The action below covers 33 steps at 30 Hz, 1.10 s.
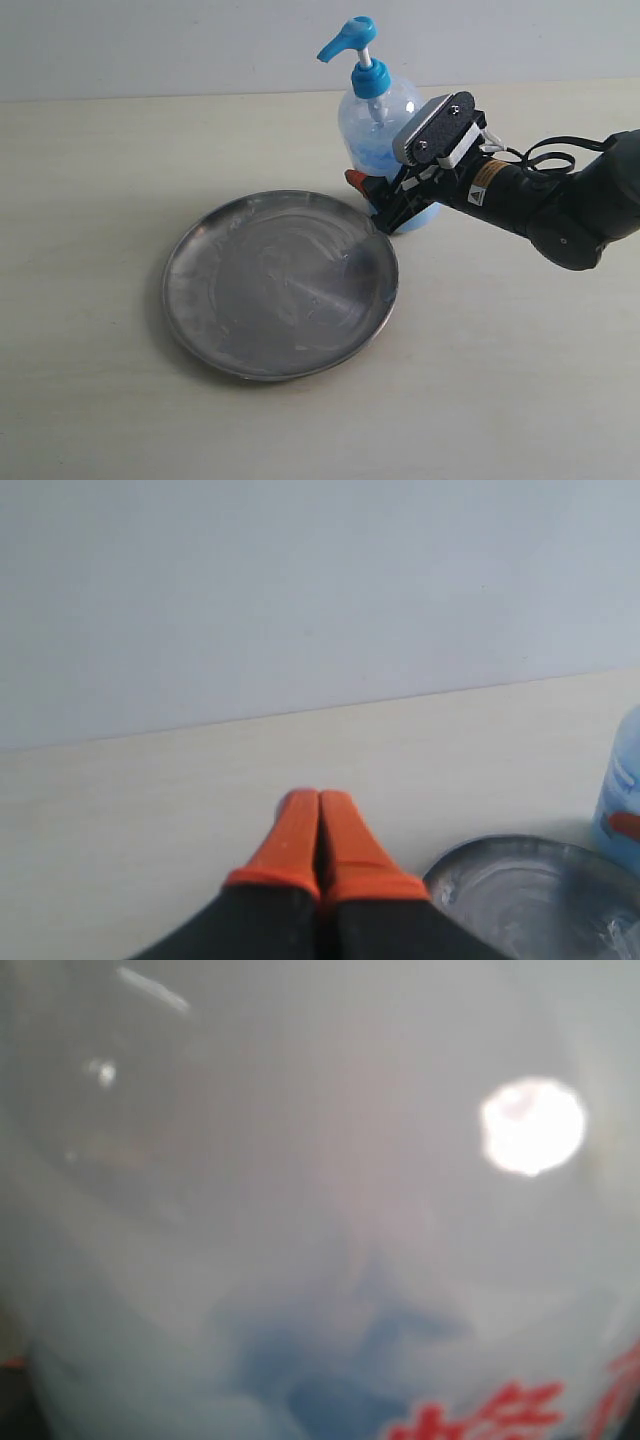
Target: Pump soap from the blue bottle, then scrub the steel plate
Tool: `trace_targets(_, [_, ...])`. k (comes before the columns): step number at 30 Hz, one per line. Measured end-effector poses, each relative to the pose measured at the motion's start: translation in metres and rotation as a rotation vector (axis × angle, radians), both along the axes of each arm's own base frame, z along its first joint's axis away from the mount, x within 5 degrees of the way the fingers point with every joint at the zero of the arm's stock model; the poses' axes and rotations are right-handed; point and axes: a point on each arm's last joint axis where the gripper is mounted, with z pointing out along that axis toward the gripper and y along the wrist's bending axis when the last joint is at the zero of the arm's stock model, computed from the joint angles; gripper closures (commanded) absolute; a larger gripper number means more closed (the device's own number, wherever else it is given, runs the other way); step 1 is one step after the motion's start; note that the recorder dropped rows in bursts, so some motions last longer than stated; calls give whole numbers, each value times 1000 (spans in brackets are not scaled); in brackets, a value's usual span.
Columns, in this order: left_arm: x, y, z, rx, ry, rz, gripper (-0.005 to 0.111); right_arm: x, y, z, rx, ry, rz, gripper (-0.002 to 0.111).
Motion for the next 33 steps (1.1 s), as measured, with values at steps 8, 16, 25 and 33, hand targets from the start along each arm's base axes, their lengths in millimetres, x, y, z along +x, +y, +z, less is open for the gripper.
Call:
trace_targets(8, [5, -3, 15, -6, -32, -13, 107, 0, 0, 0, 0, -1, -4, 108])
trace_targets(16, [5, -3, 15, -6, -31, -13, 107, 0, 0, 0, 1, -1, -5, 108])
trace_targets(25, [5, -3, 15, -4, -32, -13, 107, 0, 0, 0, -2, -2, -1, 108])
trace_targets(33, [5, -3, 15, -4, -32, -13, 107, 0, 0, 0, -8, -9, 7, 108])
